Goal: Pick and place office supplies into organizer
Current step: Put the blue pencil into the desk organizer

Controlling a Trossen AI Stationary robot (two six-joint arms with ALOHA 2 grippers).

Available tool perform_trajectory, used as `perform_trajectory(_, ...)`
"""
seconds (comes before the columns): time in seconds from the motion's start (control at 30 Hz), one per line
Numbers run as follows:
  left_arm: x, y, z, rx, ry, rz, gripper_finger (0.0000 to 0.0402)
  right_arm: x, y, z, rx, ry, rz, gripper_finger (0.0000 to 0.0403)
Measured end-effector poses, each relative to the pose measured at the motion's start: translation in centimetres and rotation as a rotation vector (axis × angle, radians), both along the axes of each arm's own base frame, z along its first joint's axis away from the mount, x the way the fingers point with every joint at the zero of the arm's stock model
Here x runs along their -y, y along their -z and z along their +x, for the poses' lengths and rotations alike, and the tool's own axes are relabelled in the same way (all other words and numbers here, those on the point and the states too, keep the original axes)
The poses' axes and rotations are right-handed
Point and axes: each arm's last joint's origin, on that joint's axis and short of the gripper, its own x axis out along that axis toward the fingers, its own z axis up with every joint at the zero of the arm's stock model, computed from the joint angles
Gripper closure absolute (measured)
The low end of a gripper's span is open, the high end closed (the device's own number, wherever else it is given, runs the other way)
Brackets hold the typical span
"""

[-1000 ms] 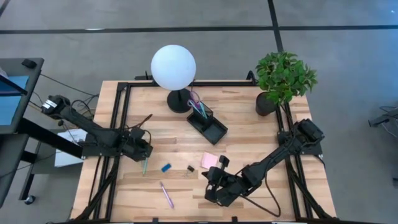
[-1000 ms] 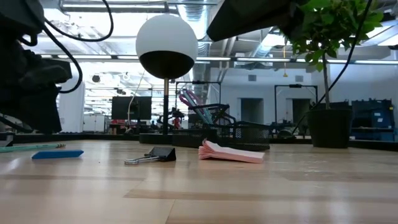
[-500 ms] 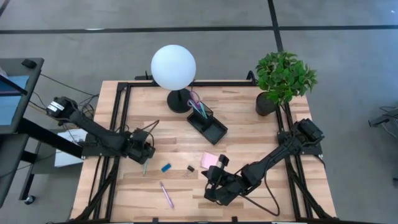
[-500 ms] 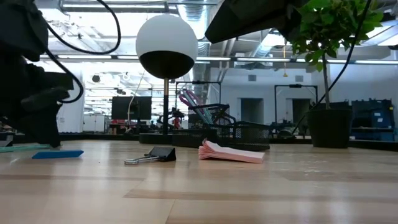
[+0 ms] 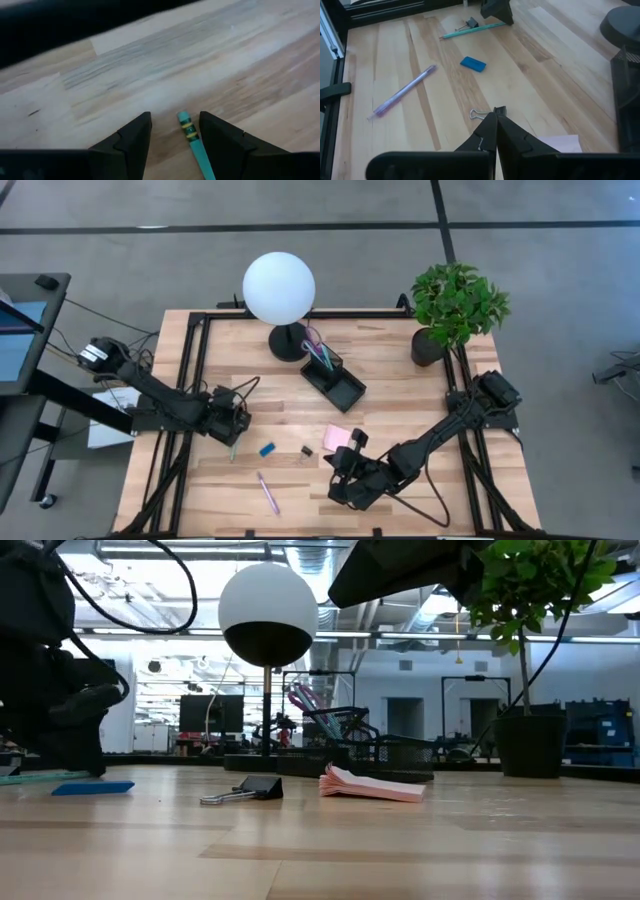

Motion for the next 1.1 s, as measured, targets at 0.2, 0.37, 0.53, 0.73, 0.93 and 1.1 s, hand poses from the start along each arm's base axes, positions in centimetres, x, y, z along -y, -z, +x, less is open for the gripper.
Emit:
perform_trajectory(0.2,0.0,0.1,-0.1,-0.036,0.013,-0.027,0.0247,0.0,0.0,0.0,0.0,0.0,0.0,0.0403)
perform_trajectory(0.37,0.0,0.1,-0.2,-0.036,-0.008,-0.045,0.0303,0.0,0.0,0.0,-0.001,-0.002,0.001,0.0403)
perform_trajectory(0.53,0.1,0.1,-0.2,-0.024,-0.025,-0.055,0.0375,-0.2,0.0,-0.1,-0.001,-0.006,0.001,0.0403)
perform_trajectory(0.73,0.1,0.1,0.0,0.002,-0.018,-0.039,0.0393,-0.2,0.0,-0.2,-0.002,-0.009,0.001,0.0403)
perform_trajectory(0.93,0.1,0.1,0.2,0.026,-0.009,-0.03,0.0398,-0.2,0.1,-0.2,-0.01,-0.01,-0.003,0.0403)
perform_trajectory(1.1,0.9,-0.3,1.8,0.194,0.078,-0.008,0.04,-0.2,0.1,-0.2,-0.008,-0.007,-0.005,0.0403)
